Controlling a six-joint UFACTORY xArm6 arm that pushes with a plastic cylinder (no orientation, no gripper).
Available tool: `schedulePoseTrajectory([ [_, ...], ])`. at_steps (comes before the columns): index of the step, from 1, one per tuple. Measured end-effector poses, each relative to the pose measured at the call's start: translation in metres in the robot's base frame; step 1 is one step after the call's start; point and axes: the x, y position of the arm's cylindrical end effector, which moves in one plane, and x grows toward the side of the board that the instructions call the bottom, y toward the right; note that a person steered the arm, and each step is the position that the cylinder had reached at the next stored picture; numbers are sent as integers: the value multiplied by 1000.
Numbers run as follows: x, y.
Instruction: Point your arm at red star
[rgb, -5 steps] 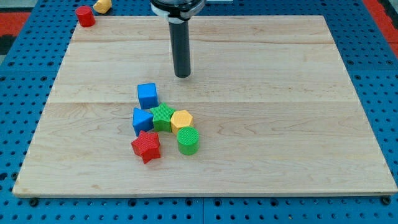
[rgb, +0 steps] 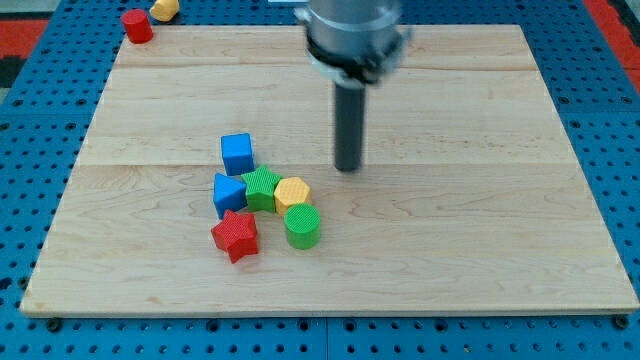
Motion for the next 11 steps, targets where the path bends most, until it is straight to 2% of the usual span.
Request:
schedulePoseTrajectory([
  [1, 75, 18],
  [2, 93, -3],
  [8, 93, -57],
  [9, 108, -107],
  [10, 97, -146],
  [11, 64, -143],
])
